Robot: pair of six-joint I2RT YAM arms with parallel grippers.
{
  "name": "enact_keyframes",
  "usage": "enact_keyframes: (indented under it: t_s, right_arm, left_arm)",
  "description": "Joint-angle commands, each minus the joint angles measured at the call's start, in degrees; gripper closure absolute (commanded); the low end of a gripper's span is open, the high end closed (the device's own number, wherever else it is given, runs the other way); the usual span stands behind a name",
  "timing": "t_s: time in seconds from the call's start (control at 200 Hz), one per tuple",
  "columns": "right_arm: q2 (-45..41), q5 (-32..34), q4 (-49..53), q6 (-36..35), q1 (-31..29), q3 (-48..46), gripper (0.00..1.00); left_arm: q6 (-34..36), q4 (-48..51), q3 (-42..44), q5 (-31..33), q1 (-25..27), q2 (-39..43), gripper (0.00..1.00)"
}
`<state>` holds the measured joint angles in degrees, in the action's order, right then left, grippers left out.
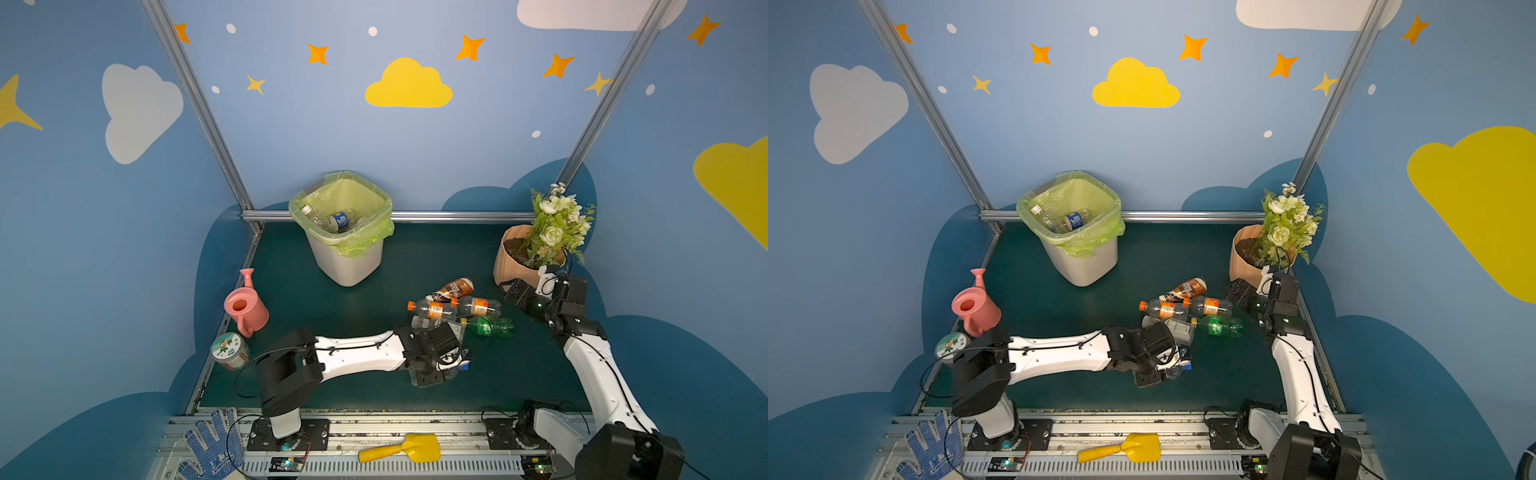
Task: Throw the plastic bottles in the bin
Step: 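Lift the blue-cap bottle and carry it over the bin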
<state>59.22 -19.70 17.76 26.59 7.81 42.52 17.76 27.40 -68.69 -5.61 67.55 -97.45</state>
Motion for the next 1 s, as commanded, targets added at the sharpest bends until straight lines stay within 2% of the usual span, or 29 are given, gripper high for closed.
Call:
enact_keyframes:
  t_s: [0.0,0.12,0.235,0.315,0.37,0.425,0.516,0.621,0.761,0.876,0.996]
  right_arm:
    - [0.4,-1.9,-0.8,-0.6,0.3,0.0,0.03]
    - [0.5,-5.1,-1.7,-2.5,0.2,-0.1,0.03]
    - [0.5,-5.2,-1.8,-3.0,0.1,-0.2,0.03]
    - [0.3,-5.3,-2.2,-2.9,0.0,-0.5,0.03]
    - [0.3,-5.5,-2.5,-2.8,0.0,-0.6,0.03]
    - [0.4,-5.8,-3.0,-2.5,-0.1,-0.7,0.03]
    - [0.5,-6.2,-3.3,-2.2,-0.3,-0.6,0.03]
    - [0.3,-6.1,-3.2,-2.0,-0.4,-0.6,0.03]
    - [-0.6,-6.0,-2.6,-2.0,-0.5,-0.5,0.03]
    - [-1.5,-5.6,-1.6,-2.2,-0.5,-0.6,0.03]
    - [-2.6,-5.2,-0.9,-2.2,-0.6,-1.0,0.03]
  left_arm:
    - [-3.3,-4.2,1.0,2.4,-0.3,7.4,0.59]
    - [-4.1,-8.3,2.6,8.6,-0.9,15.7,0.6]
    - [-2.6,-14.4,4.0,15.7,-3.0,24.9,0.62]
    - [1.0,-20.9,5.1,21.6,-4.3,30.8,0.64]
    - [5.1,-26.7,6.0,25.1,-5.3,34.0,0.61]
    - [9.4,-32.8,6.4,26.4,-7.0,36.4,0.6]
    - [12.5,-37.5,4.3,24.0,-12.8,37.7,0.6]
    - [8.8,-39.2,0.0,18.8,-23.1,35.9,0.61]
    - [0.7,-38.7,-7.7,12.6,-35.8,27.4,0.6]
    - [-8.9,-31.0,-17.4,7.3,-44.7,17.3,0.58]
    - [-14.9,-16.9,-29.2,4.5,-48.9,6.6,0.42]
